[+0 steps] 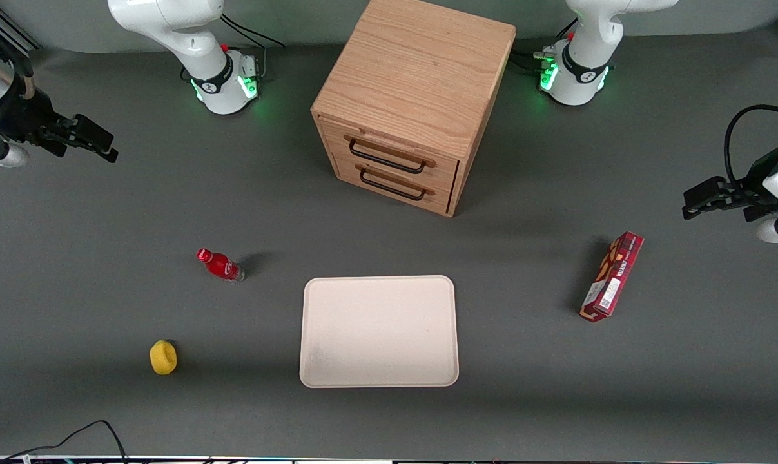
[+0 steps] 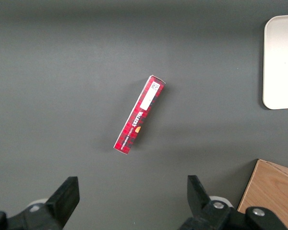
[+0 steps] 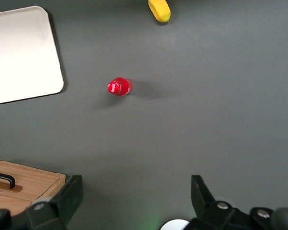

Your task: Open upper drawer

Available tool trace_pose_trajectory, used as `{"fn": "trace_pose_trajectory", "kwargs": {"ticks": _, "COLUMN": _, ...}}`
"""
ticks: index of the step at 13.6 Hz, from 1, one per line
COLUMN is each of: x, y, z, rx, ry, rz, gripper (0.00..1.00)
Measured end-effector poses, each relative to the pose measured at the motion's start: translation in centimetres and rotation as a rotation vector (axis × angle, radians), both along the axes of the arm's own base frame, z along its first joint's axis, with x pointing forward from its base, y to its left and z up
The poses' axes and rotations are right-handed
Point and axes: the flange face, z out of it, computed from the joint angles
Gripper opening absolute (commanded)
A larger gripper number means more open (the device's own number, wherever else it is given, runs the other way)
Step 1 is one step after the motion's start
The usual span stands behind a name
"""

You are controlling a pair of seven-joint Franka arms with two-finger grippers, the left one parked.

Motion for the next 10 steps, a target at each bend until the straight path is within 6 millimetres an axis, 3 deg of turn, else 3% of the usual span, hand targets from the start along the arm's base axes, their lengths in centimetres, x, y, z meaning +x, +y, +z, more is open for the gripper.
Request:
{"fn": "trace_pose_trajectory", "kwargs": {"ticks": 6, "x": 0.2, "y": -0.1, "z": 0.9, "rx": 0.001, "ry": -0.013, "rz": 0.000, "gripper": 1.00}}
{"fn": "trace_pose_trajectory", "kwargs": {"ticks": 10, "x": 0.2, "y": 1.0, "z": 1.8, "rx": 0.031, "ry": -0.022, "rz": 0.226, "gripper": 1.00}}
